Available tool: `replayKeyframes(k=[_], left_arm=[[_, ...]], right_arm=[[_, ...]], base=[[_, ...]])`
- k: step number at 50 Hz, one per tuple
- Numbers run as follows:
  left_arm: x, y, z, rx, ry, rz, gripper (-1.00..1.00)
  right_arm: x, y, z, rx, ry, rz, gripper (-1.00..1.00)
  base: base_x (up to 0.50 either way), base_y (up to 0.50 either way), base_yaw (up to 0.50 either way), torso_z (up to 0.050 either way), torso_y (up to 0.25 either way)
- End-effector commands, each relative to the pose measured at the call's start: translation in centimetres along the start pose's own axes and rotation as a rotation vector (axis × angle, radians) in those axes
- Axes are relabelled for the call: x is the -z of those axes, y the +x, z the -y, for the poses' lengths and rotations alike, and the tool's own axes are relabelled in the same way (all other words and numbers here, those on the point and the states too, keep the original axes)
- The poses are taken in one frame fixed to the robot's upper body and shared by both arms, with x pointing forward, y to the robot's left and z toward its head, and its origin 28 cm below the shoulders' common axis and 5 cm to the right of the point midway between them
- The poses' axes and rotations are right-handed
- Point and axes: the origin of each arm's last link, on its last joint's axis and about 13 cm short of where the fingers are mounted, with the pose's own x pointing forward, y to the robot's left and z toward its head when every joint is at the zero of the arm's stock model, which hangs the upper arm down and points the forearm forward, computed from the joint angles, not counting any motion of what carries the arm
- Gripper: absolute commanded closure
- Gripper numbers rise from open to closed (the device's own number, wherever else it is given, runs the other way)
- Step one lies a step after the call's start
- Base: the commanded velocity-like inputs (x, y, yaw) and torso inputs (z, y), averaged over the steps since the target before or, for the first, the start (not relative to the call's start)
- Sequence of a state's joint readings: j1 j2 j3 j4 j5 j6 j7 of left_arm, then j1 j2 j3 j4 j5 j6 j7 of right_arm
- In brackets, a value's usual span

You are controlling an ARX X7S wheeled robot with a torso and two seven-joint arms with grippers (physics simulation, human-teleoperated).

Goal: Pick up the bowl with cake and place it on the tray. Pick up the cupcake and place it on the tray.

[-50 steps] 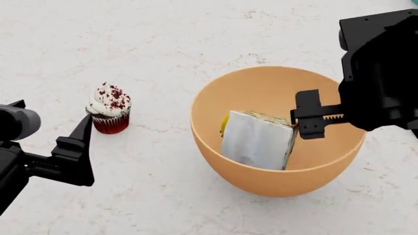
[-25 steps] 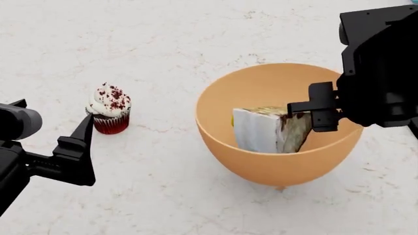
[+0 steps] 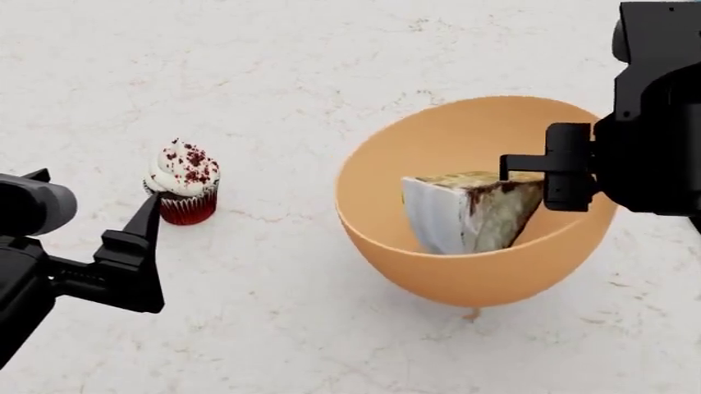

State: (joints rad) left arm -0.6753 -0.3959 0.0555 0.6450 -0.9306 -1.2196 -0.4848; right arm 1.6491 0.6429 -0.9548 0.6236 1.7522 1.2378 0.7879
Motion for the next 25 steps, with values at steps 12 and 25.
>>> replayKeyframes(k=[12,25], left_arm=[[0.1,0.3,0.1,0.004,0.002,-0.009,-1.00],[-0.3,3.3,0.0,0.062,-0.020,-0.064,-1.00]], right_arm=[[0.0,-3.1,1.7,-0.030,0.172,0.116,1.00],[-0.8,-2.9,1.5,-0.023,0.192,0.157,1.00]], base=[[0.00,0.00,0.00,0.000,0.000],[0.00,0.00,0.00,0.000,0.000]])
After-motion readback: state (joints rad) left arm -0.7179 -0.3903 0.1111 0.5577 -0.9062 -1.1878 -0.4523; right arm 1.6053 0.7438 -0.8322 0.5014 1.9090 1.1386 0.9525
